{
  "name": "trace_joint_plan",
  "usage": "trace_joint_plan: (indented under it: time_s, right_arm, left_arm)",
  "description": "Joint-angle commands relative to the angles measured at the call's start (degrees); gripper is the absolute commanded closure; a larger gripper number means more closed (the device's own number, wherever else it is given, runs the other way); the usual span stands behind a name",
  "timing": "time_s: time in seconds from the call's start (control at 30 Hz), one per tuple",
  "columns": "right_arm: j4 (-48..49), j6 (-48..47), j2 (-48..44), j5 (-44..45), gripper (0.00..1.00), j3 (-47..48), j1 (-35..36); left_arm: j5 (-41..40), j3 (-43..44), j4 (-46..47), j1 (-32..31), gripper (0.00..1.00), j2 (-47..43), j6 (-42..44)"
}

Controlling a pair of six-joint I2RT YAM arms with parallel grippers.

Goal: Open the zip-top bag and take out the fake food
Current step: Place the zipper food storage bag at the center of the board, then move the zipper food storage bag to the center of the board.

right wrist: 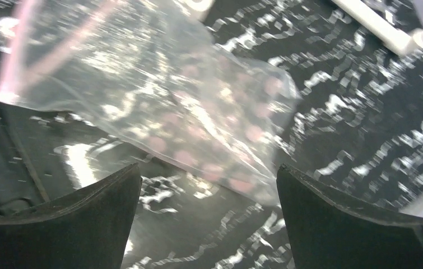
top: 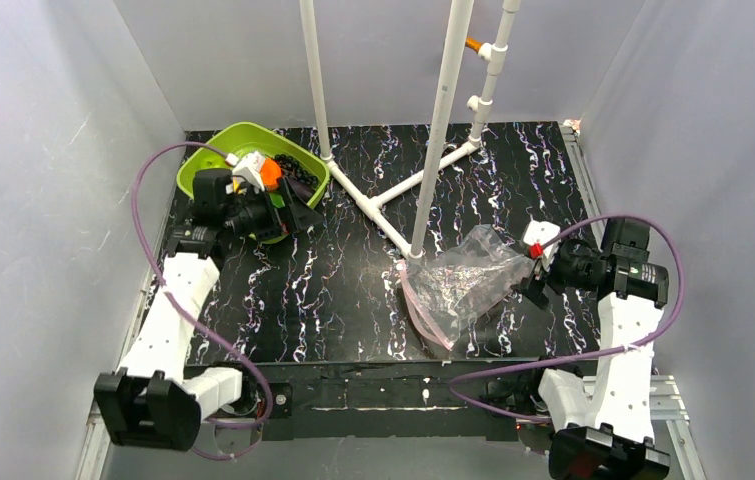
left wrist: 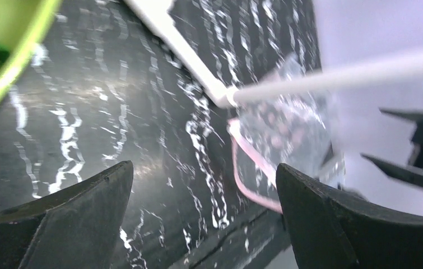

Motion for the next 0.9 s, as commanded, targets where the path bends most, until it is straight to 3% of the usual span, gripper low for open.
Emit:
trace_joint_plan:
  time_s: [0.0,0.13,0.3,0.5,0.63,0.87]
  right_arm:
    - [-15.0,-9.2,0.6,-14.1,0.05,-1.5,-0.1]
    - [-14.5,-7.1,1.1,-16.1,0.10,-2.3,0.1]
    - [-5.8,3.5,0.4,-15.0,0.27,-3.5,3.4]
    - [2.9,16.5,2.9,-8.6,0.44,-3.0,17.8]
    - [12.4,25.7,5.9,-0.5,0.48,-5.6,27.4]
    - [26.1,32.2,18.2,22.6,0.60,-9.9,28.5]
  left_arm:
    - [4.3,-2.7,-6.2,-4.6,0.02,-9.6,7.3]
    - [5.7,-8.9,-5.9,-4.8,0.02,-15.9,6.0]
    - [5.9,-13.2,-4.9,-4.8,0.02,-22.3,3.3]
    - [5.8,-13.4,-6.1,-4.8,0.02,-25.5,2.6]
    - [5.7,-13.1,-6.9,-4.8,0.02,-25.8,2.6]
    - [5.2,-14.6,-7.7,-4.8,0.02,-28.2,2.8]
